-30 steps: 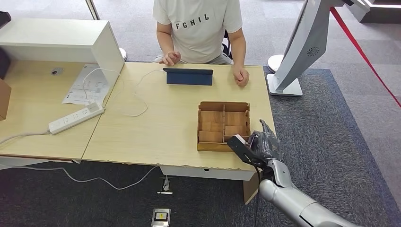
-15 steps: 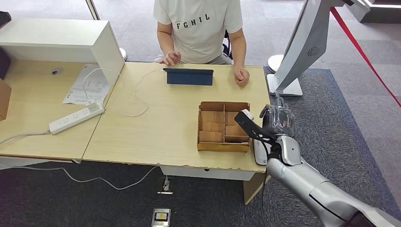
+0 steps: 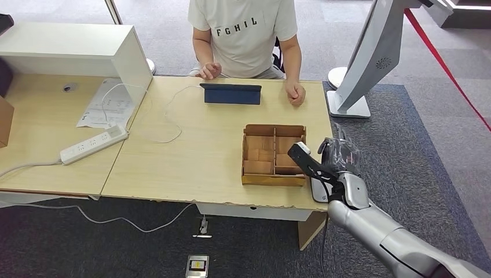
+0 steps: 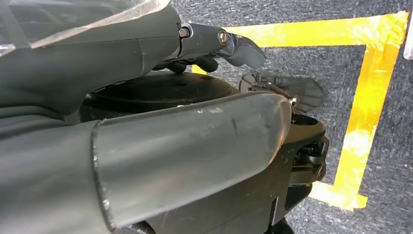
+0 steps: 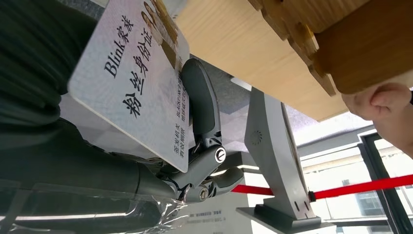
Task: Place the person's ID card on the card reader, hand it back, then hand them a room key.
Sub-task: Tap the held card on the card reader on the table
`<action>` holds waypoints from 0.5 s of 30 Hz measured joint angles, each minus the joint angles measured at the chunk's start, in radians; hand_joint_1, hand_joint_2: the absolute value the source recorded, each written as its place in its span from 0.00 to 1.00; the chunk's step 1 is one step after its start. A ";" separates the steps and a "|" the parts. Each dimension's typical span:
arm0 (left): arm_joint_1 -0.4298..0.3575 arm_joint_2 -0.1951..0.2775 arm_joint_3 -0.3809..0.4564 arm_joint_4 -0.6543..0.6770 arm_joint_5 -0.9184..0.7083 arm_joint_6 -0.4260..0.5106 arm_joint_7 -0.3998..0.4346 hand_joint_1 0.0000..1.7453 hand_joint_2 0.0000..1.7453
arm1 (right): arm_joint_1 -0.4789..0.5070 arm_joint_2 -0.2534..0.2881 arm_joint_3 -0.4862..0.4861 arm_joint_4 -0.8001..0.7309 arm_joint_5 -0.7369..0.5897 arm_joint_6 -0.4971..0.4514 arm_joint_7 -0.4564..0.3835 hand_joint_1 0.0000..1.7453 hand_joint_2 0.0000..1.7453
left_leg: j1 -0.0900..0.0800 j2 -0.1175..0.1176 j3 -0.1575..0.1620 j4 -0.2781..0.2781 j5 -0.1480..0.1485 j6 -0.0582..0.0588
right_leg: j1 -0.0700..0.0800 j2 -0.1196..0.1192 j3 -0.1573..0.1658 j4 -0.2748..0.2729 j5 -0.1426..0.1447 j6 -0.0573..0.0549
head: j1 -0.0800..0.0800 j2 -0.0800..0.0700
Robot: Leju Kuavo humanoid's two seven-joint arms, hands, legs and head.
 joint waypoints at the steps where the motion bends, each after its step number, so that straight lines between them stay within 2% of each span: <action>1: 0.000 -0.001 0.000 0.000 0.000 0.003 0.000 0.00 0.00 | 0.004 0.000 0.000 0.006 -0.003 0.005 0.001 1.00 1.00 | 0.000 0.000 0.000 0.000 0.000 0.000 | 0.000 0.000 0.000 0.000 0.000 0.000 | 0.000 0.000; 15: -0.001 -0.003 0.000 0.000 0.000 0.020 0.013 0.00 0.00 | 0.017 0.002 0.000 0.069 -0.027 0.023 0.000 1.00 1.00 | 0.000 0.000 0.000 0.000 0.000 0.000 | 0.000 0.000 0.000 0.000 0.000 0.000 | 0.000 0.000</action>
